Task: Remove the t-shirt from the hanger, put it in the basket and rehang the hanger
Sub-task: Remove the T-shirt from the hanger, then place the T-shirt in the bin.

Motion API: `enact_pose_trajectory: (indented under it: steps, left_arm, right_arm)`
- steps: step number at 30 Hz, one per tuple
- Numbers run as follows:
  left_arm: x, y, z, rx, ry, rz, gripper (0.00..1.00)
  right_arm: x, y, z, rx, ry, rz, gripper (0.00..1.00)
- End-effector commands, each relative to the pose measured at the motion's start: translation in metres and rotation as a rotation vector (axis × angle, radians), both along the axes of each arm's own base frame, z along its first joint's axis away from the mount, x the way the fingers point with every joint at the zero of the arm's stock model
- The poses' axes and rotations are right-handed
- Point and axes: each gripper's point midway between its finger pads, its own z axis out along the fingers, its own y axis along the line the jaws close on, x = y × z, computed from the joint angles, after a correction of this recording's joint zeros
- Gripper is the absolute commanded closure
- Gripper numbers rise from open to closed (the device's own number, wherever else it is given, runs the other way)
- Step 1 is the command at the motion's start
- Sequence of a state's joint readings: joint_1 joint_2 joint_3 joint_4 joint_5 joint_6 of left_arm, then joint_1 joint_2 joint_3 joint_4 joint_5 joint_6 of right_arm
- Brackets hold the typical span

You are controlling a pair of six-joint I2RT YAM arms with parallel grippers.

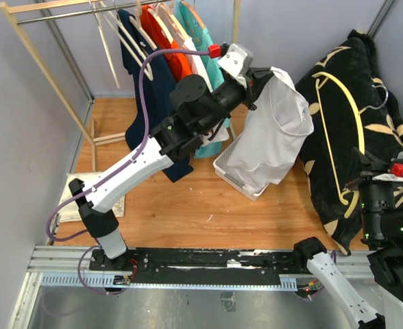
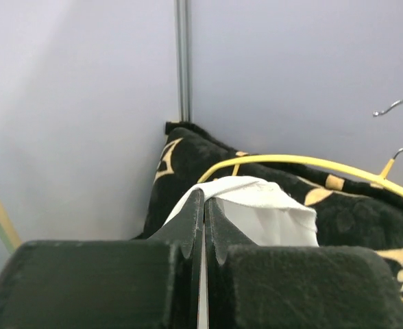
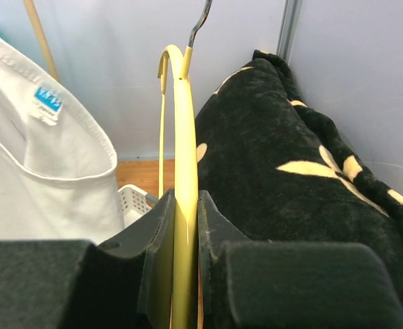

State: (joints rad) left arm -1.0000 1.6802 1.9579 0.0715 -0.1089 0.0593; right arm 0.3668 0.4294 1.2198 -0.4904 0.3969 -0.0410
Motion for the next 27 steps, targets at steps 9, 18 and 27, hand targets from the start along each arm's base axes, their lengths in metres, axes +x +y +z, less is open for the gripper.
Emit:
enact_pose_trajectory:
  steps: [9,18,27]
  left_arm:
    - [0.019,-0.022,-0.005,0.059,-0.024,0.029,0.99]
    - [0.052,-0.029,-0.019,0.091,-0.022,0.123,0.99]
    - [0.063,-0.034,-0.065,0.152,0.046,0.140,0.99]
  right_arm:
    - [-0.012,-0.010,0.019,0.036,-0.086,-0.026,0.99]
    - [-0.014,-0.011,0.019,0.029,-0.088,-0.029,0.99]
    - [-0.014,-0.011,0.015,0.017,-0.080,-0.031,0.99]
